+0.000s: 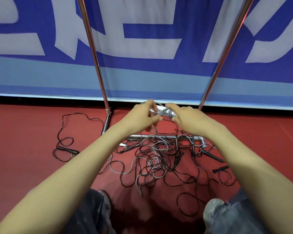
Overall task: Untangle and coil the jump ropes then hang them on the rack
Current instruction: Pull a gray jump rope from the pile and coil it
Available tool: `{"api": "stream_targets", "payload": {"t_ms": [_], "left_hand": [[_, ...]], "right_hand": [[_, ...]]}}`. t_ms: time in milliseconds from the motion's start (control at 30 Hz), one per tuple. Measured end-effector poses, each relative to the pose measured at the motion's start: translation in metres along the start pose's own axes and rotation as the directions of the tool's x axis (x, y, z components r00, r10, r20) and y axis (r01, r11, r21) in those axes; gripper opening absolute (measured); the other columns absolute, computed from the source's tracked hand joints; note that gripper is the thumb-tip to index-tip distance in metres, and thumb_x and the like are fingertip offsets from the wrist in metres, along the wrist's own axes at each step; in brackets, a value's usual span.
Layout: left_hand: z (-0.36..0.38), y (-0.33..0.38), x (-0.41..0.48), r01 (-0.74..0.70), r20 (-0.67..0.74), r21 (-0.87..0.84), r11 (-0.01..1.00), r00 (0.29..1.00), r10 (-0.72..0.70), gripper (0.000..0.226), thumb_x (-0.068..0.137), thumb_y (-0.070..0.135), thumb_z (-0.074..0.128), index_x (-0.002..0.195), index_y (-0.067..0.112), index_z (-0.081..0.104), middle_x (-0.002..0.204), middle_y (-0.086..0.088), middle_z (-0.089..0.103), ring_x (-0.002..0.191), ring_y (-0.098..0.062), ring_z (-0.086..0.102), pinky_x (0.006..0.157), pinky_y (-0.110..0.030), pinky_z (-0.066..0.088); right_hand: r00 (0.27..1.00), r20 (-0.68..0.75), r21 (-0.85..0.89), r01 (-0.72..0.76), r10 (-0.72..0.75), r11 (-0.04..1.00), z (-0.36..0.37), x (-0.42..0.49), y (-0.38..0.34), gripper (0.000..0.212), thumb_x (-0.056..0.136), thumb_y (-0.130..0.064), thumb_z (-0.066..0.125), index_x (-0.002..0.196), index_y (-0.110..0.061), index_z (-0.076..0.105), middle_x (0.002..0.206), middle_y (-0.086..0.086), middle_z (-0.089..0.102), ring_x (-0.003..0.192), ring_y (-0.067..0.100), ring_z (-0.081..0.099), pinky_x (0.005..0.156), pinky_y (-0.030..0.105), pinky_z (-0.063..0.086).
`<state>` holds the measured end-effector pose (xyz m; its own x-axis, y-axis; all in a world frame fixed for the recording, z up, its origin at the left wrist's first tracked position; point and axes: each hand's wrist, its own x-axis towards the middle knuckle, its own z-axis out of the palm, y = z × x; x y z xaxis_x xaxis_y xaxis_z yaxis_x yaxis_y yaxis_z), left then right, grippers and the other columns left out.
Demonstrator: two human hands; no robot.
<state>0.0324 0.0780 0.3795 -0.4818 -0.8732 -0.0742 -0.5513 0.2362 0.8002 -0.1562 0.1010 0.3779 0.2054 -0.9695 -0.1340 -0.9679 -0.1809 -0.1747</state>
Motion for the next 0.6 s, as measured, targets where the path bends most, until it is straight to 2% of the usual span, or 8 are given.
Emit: {"api": "stream_targets", "payload": {"t_ms": [67,133,233,300,367,433,500,600], "left_hand": [[0.004,-0.002,0.0,0.055,0.052,-0.066,0.996,0.997,-0.051,0.02,0.093,0.013,0.062,0.1,0.01,0.044,0.077,-0.013,0.072,0.047,-0.02,0.06,0.051,-0.03,0.052],[0.007,-0.004,0.001,0.061,0.02,-0.242,0.968,0.998,-0.058,0.018,0.093,0.01,0.062,0.098,0.011,0.044,0.076,-0.01,0.072,0.045,-0.018,0.056,0.048,-0.027,0.047],[0.008,-0.002,0.005,0.058,-0.088,-0.504,0.862,0.989,-0.118,0.014,0.093,0.015,0.061,0.099,0.011,0.049,0.078,-0.006,0.072,0.046,-0.009,0.045,0.05,-0.02,0.039],[0.008,0.002,0.006,0.079,-0.08,-0.645,0.76,0.982,-0.17,0.009,0.096,0.018,0.056,0.098,0.01,0.052,0.082,-0.006,0.072,0.05,-0.008,0.042,0.052,-0.017,0.037],[0.01,0.002,0.006,0.062,-0.113,-0.723,0.688,0.972,-0.207,0.009,0.094,0.012,0.059,0.101,0.008,0.054,0.084,-0.006,0.072,0.051,-0.007,0.045,0.054,-0.017,0.039],[0.014,0.0,0.007,-0.003,-0.21,-0.72,0.694,0.954,-0.214,0.02,0.089,0.007,0.065,0.105,0.007,0.053,0.084,-0.006,0.072,0.052,-0.006,0.05,0.054,-0.016,0.042],[0.016,-0.002,0.008,-0.069,-0.311,-0.648,0.759,0.933,-0.18,0.023,0.085,0.005,0.069,0.1,0.011,0.052,0.081,-0.005,0.072,0.052,-0.007,0.055,0.055,-0.017,0.044],[0.017,-0.003,0.008,-0.119,-0.383,-0.506,0.854,0.918,-0.099,0.023,0.086,0.01,0.07,0.096,0.015,0.05,0.073,0.0,0.07,0.053,-0.008,0.058,0.061,-0.02,0.046]], "right_hand": [[0.995,-0.101,-0.058,-0.017,0.011,0.998,-0.001,0.001,0.005,0.05,0.1,-0.02,0.041,0.146,-0.028,0.022,0.107,0.016,0.059,0.095,0.038,0.058,0.078,0.043,0.048],[0.988,-0.155,-0.031,-0.026,0.021,0.999,-0.006,0.002,0.011,0.05,0.101,-0.021,0.04,0.147,-0.029,0.022,0.099,0.013,0.057,0.094,0.037,0.057,0.077,0.043,0.048],[0.98,-0.176,0.269,-0.038,0.088,0.962,-0.013,0.001,0.012,0.05,0.101,-0.024,0.044,0.147,-0.034,0.027,0.084,0.008,0.053,0.077,0.029,0.054,0.068,0.035,0.039],[0.976,-0.178,0.478,-0.028,0.128,0.878,-0.012,0.0,0.008,0.044,0.1,-0.026,0.047,0.141,-0.035,0.033,0.086,0.004,0.061,0.067,0.02,0.055,0.062,0.031,0.04],[0.976,-0.17,0.641,0.003,0.138,0.768,-0.009,0.003,0.002,0.041,0.099,-0.023,0.048,0.136,-0.032,0.035,0.091,-0.001,0.067,0.064,0.017,0.056,0.064,0.028,0.043],[0.98,-0.141,0.807,0.032,0.141,0.589,-0.007,0.005,-0.004,0.038,0.099,-0.017,0.049,0.133,-0.031,0.036,0.093,0.005,0.069,0.061,0.017,0.05,0.063,0.029,0.042],[0.985,-0.122,0.914,0.063,0.125,0.4,-0.009,0.005,-0.008,0.036,0.099,-0.011,0.049,0.127,-0.032,0.037,0.093,0.012,0.068,0.059,0.017,0.045,0.057,0.027,0.038],[0.984,-0.149,0.958,0.119,0.1,0.263,-0.01,0.002,-0.011,0.035,0.099,-0.01,0.049,0.119,-0.038,0.043,0.09,0.011,0.068,0.059,0.016,0.043,0.053,0.025,0.035]]}}
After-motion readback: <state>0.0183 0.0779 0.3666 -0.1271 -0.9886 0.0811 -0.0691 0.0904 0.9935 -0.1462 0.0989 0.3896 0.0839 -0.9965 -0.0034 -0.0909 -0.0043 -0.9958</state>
